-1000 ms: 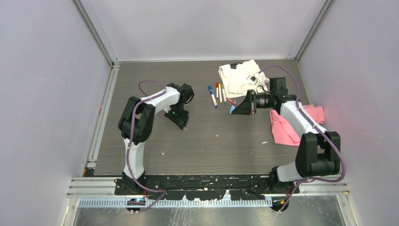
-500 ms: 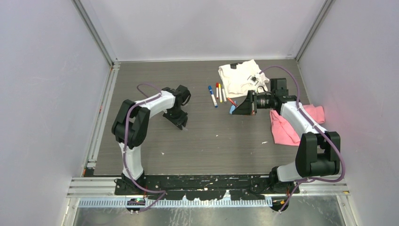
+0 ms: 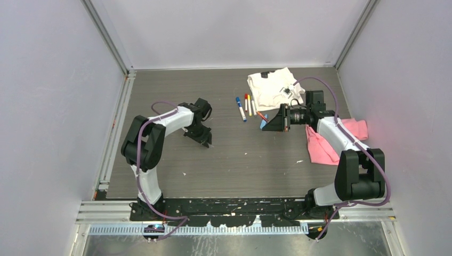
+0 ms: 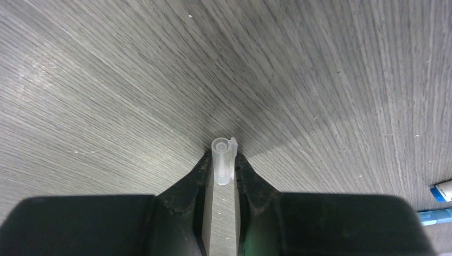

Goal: Insert the pens into the pen caps
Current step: Insert the pen cap onto the pen.

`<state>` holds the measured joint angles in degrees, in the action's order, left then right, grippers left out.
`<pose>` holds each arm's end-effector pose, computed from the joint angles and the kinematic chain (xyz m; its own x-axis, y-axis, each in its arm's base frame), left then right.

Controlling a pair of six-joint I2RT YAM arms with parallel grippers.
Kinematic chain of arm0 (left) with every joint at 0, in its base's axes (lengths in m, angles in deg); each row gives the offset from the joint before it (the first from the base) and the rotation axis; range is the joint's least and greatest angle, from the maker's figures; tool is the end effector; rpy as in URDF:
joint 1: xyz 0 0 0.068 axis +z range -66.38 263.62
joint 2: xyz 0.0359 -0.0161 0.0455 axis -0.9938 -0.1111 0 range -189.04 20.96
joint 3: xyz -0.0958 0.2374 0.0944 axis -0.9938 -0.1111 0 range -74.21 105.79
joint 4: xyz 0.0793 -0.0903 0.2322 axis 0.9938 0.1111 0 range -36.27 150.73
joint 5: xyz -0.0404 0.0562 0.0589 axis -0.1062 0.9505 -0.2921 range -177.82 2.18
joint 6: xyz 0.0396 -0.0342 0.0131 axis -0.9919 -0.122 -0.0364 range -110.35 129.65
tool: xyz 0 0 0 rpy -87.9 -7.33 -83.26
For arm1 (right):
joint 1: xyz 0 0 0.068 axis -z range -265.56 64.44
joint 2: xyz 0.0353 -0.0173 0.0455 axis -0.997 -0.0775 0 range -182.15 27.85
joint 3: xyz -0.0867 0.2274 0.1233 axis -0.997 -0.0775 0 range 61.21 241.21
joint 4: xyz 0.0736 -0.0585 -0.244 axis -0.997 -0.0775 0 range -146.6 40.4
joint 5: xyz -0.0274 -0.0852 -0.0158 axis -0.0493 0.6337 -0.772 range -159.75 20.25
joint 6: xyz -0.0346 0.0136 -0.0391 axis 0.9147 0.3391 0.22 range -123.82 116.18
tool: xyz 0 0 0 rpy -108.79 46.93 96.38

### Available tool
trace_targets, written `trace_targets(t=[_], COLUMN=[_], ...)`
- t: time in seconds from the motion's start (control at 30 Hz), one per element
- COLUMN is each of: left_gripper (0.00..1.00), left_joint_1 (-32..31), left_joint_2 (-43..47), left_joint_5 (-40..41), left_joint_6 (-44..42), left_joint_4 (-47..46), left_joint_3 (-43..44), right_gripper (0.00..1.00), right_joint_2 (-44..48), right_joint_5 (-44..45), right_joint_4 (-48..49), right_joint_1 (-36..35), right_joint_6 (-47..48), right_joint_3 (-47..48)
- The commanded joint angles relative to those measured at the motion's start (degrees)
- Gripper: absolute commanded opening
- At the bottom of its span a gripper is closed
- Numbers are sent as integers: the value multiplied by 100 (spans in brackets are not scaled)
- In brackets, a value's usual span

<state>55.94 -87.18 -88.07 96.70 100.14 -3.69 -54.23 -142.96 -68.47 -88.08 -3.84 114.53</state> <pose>0.3047 -0.1601 0.1534 -0.5098 -0.8603 -0.0010 -0.8556 0.5071 -0.1041 0.2822 0.0465 0.2474 -0.7384 -0.0326 -0.6736 -0.6570 0.2603 0.7076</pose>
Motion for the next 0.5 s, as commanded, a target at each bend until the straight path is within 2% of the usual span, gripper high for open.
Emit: trace_targets(t=[0.0, 0.23, 0.47], left_gripper=[14, 10, 9], left_joint_1=[-79, -38, 75], left_joint_2=[-599, -266, 283], left_joint_5=[324, 352, 199], left_joint_6=[34, -105, -162], left_joint_4=[-353, -903, -1352], left_joint_3=[-502, -857, -1344], right_gripper=[1, 1, 1], right_joint_2=[166, 40, -556], right_joint_5=[-74, 368, 1396], right_joint_4=[416, 906, 1384], right_joint_1=[-99, -798, -1703], right_joint_6=[-252, -500, -950], right_joint_3=[-105, -466, -611])
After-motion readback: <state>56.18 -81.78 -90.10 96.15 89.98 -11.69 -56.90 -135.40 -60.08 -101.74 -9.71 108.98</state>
